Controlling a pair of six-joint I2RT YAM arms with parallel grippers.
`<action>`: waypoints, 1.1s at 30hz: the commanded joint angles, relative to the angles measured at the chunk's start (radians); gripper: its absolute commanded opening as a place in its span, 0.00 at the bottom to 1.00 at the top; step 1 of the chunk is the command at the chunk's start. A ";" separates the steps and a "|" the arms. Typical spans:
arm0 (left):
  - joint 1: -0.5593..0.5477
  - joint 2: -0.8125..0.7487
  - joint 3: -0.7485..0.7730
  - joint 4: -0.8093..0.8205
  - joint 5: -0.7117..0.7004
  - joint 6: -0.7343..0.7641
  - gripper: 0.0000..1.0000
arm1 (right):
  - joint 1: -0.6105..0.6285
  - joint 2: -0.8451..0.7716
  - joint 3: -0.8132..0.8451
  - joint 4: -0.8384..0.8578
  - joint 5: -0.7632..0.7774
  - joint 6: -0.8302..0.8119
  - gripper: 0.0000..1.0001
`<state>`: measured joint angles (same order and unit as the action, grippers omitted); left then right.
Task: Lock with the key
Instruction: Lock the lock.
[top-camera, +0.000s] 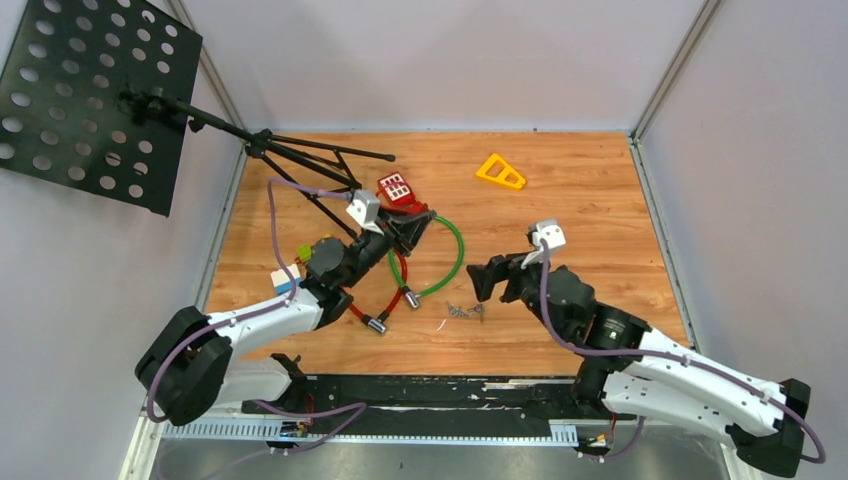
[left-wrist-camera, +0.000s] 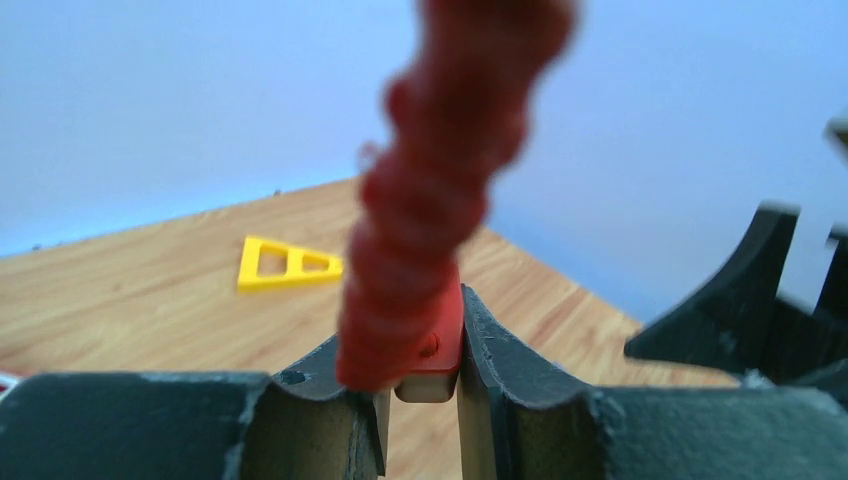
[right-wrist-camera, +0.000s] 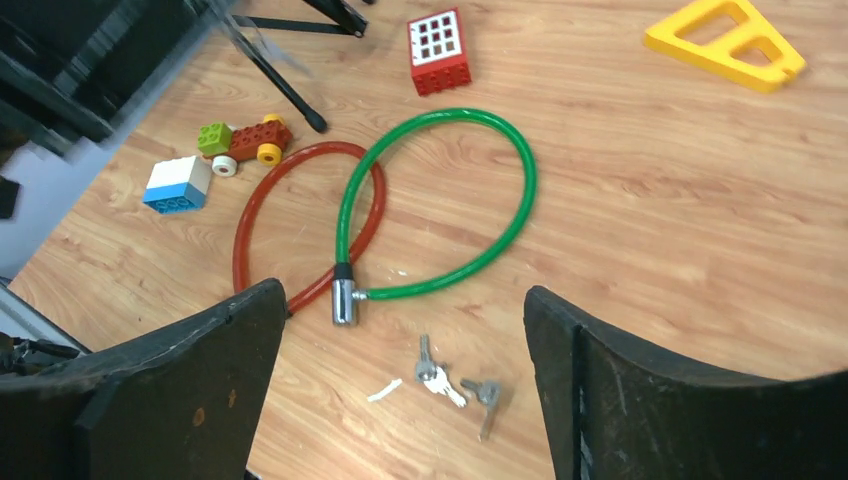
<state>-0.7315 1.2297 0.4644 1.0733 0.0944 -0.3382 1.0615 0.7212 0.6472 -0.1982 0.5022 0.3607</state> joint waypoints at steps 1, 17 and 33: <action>0.001 -0.050 0.182 -0.160 -0.004 -0.133 0.00 | -0.001 -0.130 -0.004 -0.159 0.063 0.083 0.90; 0.004 -0.037 0.222 0.312 0.037 -0.605 0.00 | -0.001 -0.456 -0.045 0.077 -0.097 0.044 0.68; 0.004 -0.129 0.192 0.405 0.103 -0.549 0.00 | -0.002 -0.104 0.139 0.527 -0.356 -0.134 0.39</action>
<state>-0.7311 1.1328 0.6567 1.3647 0.1589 -0.9531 1.0611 0.5594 0.7097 0.1761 0.1677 0.2371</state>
